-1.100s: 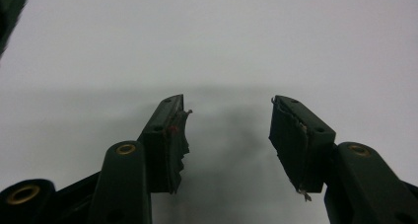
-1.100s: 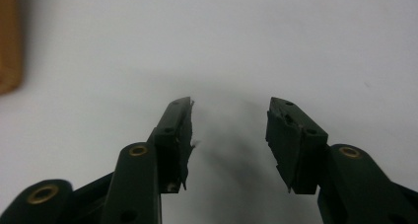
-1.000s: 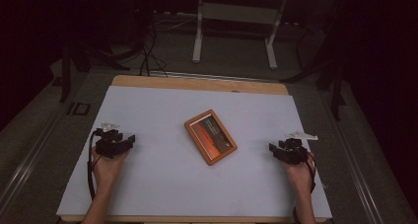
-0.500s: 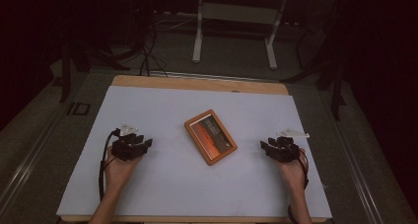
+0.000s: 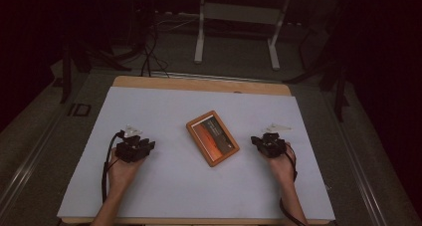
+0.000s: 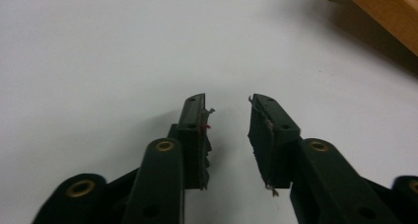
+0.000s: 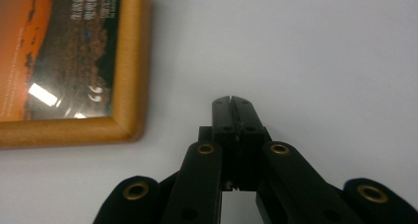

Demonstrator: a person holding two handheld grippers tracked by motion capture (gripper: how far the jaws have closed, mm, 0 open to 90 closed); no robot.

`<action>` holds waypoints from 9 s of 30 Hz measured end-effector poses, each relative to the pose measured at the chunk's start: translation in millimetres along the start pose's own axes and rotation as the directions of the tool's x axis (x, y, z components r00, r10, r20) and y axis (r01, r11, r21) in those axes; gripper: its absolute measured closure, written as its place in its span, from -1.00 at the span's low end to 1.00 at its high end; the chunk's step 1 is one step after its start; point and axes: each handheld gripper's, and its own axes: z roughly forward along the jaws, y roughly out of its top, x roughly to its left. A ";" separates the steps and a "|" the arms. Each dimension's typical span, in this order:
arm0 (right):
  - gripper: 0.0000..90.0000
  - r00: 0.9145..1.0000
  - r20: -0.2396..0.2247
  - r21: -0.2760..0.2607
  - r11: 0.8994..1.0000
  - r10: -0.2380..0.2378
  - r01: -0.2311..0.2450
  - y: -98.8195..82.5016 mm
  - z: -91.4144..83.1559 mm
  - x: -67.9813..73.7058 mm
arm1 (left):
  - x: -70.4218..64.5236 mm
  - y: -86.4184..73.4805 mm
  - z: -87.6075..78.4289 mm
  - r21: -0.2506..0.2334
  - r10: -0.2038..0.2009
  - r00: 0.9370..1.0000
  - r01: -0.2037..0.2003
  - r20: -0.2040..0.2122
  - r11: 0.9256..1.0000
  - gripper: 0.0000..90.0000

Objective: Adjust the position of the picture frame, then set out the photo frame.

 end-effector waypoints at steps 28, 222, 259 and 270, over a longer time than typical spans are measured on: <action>1.00 0.986 -0.149 0.050 0.995 -0.081 0.089 3.0 25.7 38.7 | -16.8 4.7 6.4 0.000 0.019 0.997 -0.019 0.077 1.000 0.46; 0.12 0.887 -0.308 0.002 0.933 0.343 -0.360 8.2 2.0 40.1 | -56.9 28.1 37.6 0.038 -0.104 0.909 0.097 0.403 0.995 -0.01; 0.86 0.995 -0.095 -0.117 0.993 -0.022 0.011 49.0 4.7 79.9 | -65.2 29.0 -6.1 -0.213 0.017 0.959 0.046 0.284 0.976 -0.01; 1.00 0.997 -0.063 -0.098 0.994 -0.050 0.044 59.4 27.9 82.4 | -65.6 31.1 -9.6 -0.193 0.027 0.954 0.033 0.299 0.981 0.00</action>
